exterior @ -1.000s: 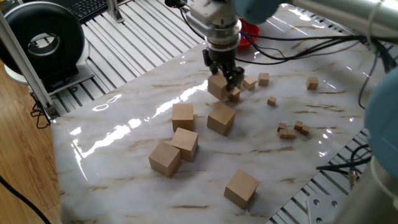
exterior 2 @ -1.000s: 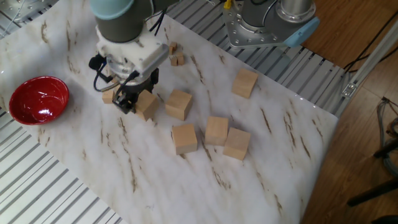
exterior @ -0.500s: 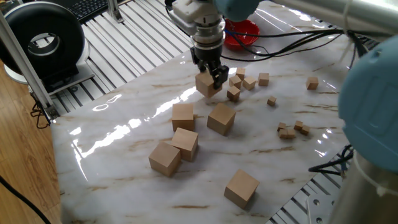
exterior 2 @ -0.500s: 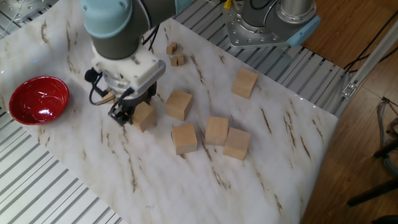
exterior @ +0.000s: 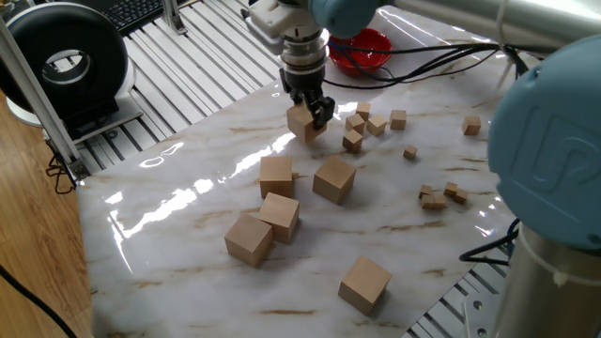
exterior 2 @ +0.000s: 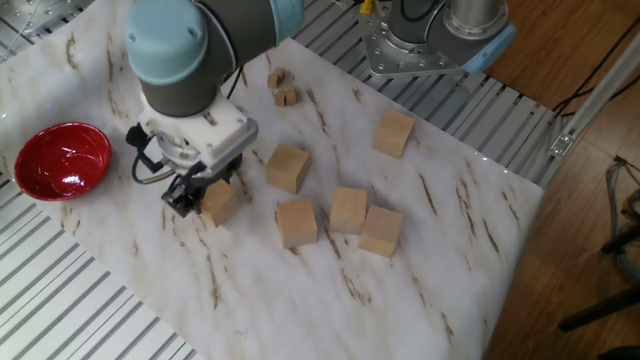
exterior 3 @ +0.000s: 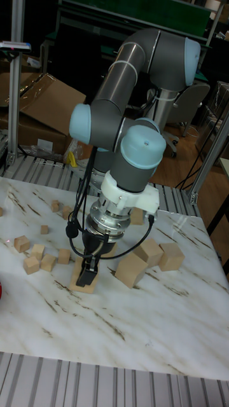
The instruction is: Stack the blocks in a vertical line of five
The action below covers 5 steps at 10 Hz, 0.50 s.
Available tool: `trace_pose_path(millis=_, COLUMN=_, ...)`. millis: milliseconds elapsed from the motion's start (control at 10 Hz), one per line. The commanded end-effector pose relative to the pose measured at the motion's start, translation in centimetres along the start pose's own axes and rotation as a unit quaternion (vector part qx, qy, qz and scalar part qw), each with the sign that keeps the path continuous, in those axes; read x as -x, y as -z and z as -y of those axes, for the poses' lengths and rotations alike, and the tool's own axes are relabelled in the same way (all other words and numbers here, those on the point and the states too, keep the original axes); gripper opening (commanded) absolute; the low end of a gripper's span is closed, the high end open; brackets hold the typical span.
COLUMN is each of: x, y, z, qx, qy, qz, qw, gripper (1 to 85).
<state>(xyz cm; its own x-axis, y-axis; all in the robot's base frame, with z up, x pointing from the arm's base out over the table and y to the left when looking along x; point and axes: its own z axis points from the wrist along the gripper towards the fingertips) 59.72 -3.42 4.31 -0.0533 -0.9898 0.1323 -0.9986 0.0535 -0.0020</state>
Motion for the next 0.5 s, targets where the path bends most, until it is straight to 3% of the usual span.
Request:
trace_pose_path(millis=0, x=0.5, y=-0.6, z=1.3, qx=-0.012, qy=-0.01, qz=-0.003, qw=0.9999, gripper=27.7)
trace_pose_path(millis=100, x=0.3, y=-0.8, z=1.2, qx=-0.012, qy=-0.012, qz=-0.002, qw=0.9999, gripper=28.0)
trace_pose_path(millis=300, x=2.3, y=-0.6, z=-0.4, qx=0.02, qy=-0.037, qz=0.037, qw=0.9985, gripper=35.0)
trace_pose_path(millis=400, x=2.8, y=-0.4, z=-0.9, qx=0.028, qy=-0.044, qz=0.047, qw=0.9975, gripper=35.0)
